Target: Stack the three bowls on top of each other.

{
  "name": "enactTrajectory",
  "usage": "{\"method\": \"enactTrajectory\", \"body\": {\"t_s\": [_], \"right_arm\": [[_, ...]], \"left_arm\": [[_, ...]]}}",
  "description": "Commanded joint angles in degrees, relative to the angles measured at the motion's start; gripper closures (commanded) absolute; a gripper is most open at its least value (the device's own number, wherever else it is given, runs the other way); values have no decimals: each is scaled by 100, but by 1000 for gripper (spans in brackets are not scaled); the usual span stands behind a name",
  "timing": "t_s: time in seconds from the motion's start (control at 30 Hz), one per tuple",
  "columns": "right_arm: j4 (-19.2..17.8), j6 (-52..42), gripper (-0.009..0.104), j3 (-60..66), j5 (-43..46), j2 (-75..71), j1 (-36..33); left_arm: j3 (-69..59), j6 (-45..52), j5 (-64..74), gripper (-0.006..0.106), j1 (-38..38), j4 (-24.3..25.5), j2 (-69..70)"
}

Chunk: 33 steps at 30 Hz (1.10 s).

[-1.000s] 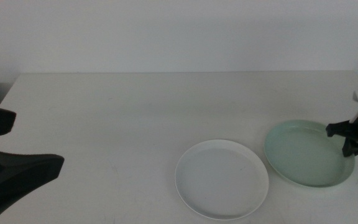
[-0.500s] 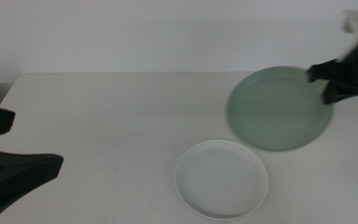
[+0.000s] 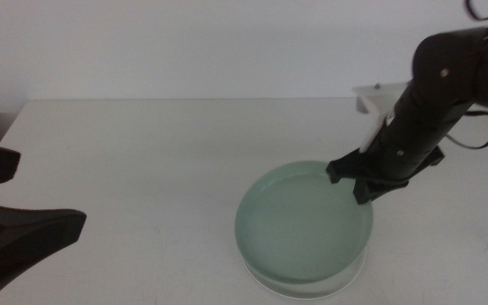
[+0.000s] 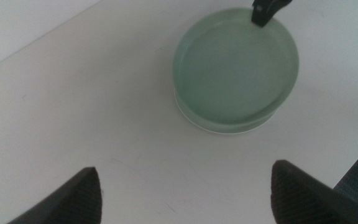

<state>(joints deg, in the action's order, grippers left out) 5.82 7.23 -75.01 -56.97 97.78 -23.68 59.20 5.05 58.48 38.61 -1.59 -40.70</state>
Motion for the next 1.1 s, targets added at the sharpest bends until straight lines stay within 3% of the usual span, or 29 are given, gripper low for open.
{"method": "enactTrajectory", "body": {"t_s": [0.0,0.3,0.47,0.6,0.83,0.93,1.07], "right_arm": [[-41,13,96,-130,215,-105,-59],[-77,8,96,-103,203,327,-58],[-174,8,90,-103,203,339,-58],[-206,-16,77,-103,137,339,-58],[-206,-37,46,-347,-127,305,-58],[-231,-61,39,-684,-228,220,-49],[-250,-224,39,-1122,-268,51,-28]], "left_arm": [[126,-41,-381,-4,26,-18,-3],[126,-41,-381,-4,26,-18,-3],[126,-41,-381,-4,26,-18,-3],[126,-41,-381,-4,26,-18,-3],[126,-41,-381,-4,26,-18,-3],[126,-41,-381,-4,26,-18,-3],[126,-41,-387,-4,26,-19,-3]]}}
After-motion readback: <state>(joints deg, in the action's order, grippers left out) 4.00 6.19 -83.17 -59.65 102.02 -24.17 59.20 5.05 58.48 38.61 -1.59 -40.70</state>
